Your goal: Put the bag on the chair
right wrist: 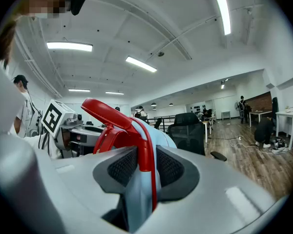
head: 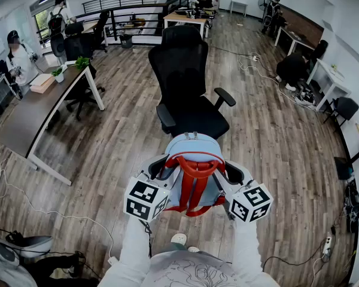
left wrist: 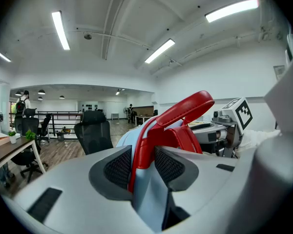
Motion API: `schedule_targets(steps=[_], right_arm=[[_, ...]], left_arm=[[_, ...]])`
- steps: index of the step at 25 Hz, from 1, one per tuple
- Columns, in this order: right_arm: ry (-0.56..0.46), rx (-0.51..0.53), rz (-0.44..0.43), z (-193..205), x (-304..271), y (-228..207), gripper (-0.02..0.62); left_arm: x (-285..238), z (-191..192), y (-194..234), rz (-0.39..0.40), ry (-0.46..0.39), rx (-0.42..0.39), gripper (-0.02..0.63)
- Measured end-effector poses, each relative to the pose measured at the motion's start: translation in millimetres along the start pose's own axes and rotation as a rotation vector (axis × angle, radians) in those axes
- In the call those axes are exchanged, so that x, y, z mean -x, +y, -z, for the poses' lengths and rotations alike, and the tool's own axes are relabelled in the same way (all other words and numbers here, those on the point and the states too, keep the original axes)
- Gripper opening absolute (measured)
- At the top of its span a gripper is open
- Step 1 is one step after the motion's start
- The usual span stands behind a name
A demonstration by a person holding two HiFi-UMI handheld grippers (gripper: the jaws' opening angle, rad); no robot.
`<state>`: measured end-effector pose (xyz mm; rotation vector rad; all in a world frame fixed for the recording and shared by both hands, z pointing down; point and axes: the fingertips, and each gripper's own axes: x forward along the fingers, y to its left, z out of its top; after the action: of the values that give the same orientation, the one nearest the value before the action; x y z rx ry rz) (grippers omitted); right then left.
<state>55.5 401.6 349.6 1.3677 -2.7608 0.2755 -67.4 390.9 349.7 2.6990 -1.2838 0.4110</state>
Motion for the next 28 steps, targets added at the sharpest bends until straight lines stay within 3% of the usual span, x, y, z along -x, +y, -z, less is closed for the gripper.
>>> schedule_targets(steps=[19, 28], right_arm=[[0.003, -0.012, 0.05, 6, -47, -27, 0.13], [0.03, -0.037, 0.053, 12, -77, -73, 0.133]], left_arm=[[-41, 2, 41, 0.049, -0.006, 0.006, 0.14], [-92, 4, 57, 0.051, 0.026, 0.029, 0.14]])
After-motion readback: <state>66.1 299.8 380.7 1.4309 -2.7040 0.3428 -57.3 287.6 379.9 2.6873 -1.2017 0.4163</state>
